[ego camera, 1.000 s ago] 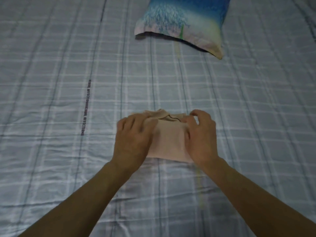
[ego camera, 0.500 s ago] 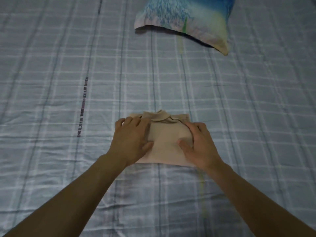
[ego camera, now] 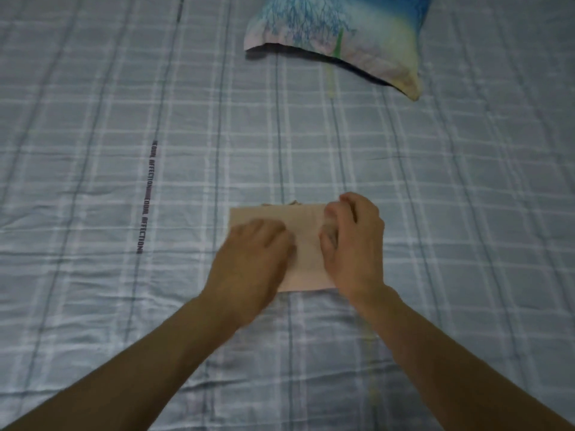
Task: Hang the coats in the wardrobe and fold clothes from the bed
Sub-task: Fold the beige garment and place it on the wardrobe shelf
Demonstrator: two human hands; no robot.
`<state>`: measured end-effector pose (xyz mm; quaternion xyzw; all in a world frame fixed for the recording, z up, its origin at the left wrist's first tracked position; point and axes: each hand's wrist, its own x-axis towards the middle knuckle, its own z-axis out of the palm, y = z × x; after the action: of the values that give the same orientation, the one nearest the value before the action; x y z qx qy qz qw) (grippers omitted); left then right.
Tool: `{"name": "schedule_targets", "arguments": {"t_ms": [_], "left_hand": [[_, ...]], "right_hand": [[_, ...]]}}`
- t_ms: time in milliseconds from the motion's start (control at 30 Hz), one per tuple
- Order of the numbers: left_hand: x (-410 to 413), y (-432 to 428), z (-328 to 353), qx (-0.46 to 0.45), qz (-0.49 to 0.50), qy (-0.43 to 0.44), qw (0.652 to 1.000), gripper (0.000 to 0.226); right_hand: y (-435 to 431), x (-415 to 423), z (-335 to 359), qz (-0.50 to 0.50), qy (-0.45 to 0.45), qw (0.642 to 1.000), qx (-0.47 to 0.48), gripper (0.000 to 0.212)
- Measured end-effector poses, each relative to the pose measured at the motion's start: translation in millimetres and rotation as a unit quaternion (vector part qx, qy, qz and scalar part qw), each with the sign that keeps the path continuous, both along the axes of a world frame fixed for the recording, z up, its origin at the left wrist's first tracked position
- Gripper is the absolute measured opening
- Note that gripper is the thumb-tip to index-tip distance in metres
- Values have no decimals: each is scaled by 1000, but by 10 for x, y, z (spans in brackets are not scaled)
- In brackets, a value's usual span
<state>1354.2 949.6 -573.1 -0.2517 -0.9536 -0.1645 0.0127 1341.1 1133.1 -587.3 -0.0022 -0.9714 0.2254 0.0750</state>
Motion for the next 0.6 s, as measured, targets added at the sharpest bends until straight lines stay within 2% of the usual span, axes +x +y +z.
{"name": "schedule_targets", "arguments": {"t_ms": [33,100,167,233,267,333,433,600], "left_hand": [[79,-16,-53,-23,-26,-24,999,35],[177,-80,-211,-76,-29,-63,995,66],[191,-144,-352,-105,-30,-85,990,95],[157,-182,-466,-117,-38,-91,988,109],[134,-181,-508,-120,-41,-91,988,111],[83,-149,-540,-121,-40,-93,987,105],[-11,-77,-522,-133,-36,-86,987,90],[-47,-46,-408,-142,-38,-79,986,87]], "right_hand": [[8,83,4,40,39,998,7,13],[45,261,-33,121,47,991,35,7],[96,410,-129,168,-11,982,83,34],[158,477,-239,202,-101,969,102,72],[187,474,-293,215,-137,960,114,86],[211,407,-397,224,-164,950,142,98],[171,290,-440,205,-170,955,130,87],[151,260,-383,197,-133,963,128,84]]}}
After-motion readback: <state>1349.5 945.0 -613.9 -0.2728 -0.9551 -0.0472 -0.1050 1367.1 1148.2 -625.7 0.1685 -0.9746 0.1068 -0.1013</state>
